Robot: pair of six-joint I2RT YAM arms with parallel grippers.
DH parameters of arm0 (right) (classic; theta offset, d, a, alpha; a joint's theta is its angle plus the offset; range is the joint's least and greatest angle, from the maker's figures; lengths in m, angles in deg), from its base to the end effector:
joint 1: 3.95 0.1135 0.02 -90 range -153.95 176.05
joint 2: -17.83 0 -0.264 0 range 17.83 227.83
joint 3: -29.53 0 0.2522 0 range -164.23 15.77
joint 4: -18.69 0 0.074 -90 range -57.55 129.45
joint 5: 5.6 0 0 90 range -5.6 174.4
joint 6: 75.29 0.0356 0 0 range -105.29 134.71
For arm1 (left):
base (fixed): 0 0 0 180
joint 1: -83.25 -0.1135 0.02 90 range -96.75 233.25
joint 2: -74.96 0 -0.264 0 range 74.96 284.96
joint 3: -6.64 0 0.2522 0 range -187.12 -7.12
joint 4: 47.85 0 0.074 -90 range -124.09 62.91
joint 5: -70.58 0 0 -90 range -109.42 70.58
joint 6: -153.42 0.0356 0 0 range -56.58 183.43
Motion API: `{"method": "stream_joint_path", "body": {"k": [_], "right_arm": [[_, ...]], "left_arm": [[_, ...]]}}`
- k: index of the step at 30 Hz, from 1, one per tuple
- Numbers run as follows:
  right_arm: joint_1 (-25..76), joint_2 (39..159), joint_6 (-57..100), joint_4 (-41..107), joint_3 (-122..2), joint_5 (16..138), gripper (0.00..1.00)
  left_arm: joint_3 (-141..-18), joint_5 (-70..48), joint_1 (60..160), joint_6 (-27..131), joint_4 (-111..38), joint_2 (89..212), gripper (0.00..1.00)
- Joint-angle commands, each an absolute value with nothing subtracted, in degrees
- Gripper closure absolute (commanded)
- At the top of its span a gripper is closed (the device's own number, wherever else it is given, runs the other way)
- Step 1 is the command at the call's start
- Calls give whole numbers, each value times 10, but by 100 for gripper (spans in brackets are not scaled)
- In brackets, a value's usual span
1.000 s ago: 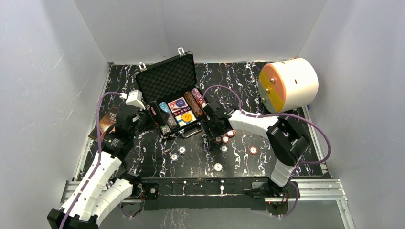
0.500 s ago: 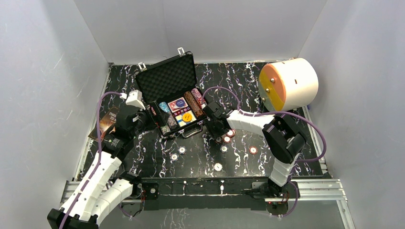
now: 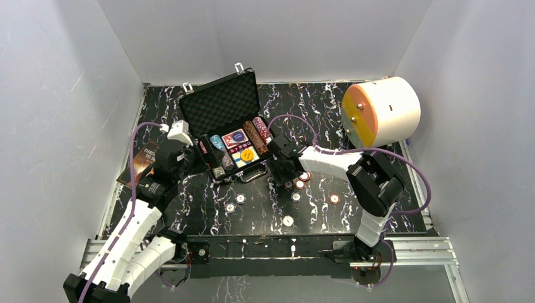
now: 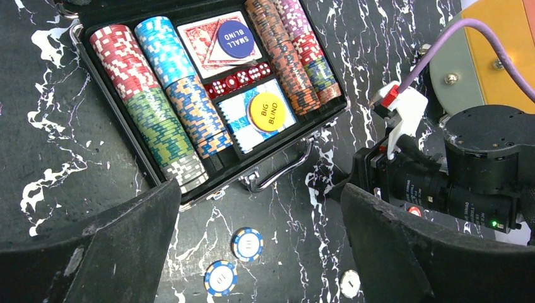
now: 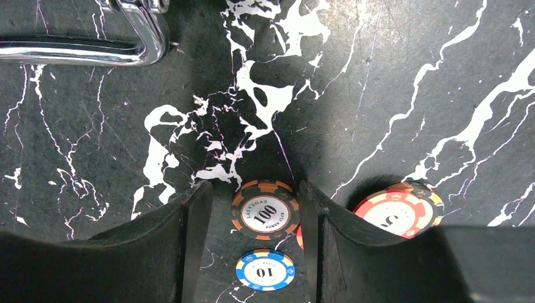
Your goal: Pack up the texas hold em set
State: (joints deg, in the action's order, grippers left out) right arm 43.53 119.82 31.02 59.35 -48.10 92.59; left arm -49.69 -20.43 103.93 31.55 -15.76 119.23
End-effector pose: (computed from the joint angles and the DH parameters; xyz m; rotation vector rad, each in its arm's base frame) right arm 0.2408 0.2551 0.1687 -0.6825 2.6058 0.1515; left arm 0.1691 -0.0632 0.3129 -0.2038 1.9560 -0.5937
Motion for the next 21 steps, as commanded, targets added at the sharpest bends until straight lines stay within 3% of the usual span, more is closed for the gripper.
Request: {"method": "stream_joint_path", "body": {"k": [1,12,21], "right_arm": [[432,1206,336,654,-464,917,39],[432,1229,356,705,-497,946,54],[432,1188,401,634,-478,959,64]], "left_arm": [[-492,-199,1036,312,-165,1190,2],[-490,-194,1036,311,-163,1189,2],[-485,-178,1036,307,-165,1197,2]]}}
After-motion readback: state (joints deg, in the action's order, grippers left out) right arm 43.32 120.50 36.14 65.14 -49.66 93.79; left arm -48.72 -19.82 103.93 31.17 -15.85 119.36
